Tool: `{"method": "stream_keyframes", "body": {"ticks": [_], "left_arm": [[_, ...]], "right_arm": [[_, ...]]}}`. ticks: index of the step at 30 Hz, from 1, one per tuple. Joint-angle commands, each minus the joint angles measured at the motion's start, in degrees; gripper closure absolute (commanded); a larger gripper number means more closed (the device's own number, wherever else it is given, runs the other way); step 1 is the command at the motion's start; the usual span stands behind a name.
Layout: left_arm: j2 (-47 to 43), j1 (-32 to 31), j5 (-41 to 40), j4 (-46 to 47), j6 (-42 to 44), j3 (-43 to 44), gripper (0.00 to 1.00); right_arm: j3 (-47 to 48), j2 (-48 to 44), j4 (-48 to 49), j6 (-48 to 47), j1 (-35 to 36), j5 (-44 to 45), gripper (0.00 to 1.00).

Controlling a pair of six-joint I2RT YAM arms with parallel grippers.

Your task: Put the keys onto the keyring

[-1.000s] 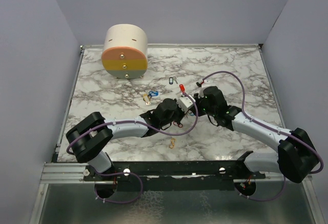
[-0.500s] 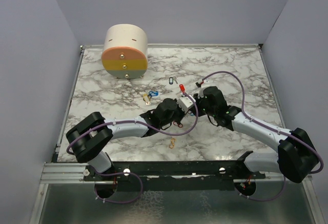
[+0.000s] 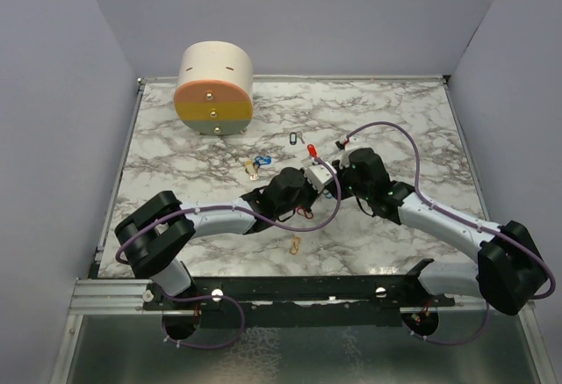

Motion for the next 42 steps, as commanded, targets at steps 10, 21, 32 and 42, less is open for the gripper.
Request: {"method": "stream_keyframes", "body": {"ticks": [10,21,32,42], "left_arm": [[1.0,-0.3,2.0,1.9,0.2,1.7,1.00],[1.0,-0.3,3.3,2.0,0.1,1.5,1.00],[0.3,-0.4,2.4,3.3,-0.2,0.6,1.00],[-0.6,-0.5,0.6,4.2,0.0,-0.3,1.00]], "right_arm": [[0.2,-1.9,0.9,-0.2,0.5,-0.3,0.99],[0.9,-1.1,1.3,1.6,0.5,0.4,0.99],[2.2,0.3,1.2,6.5,0.5,1.8,0.99],[4.1,2.1,-0.3,11.7,0.5,3.5,0.99]]}}
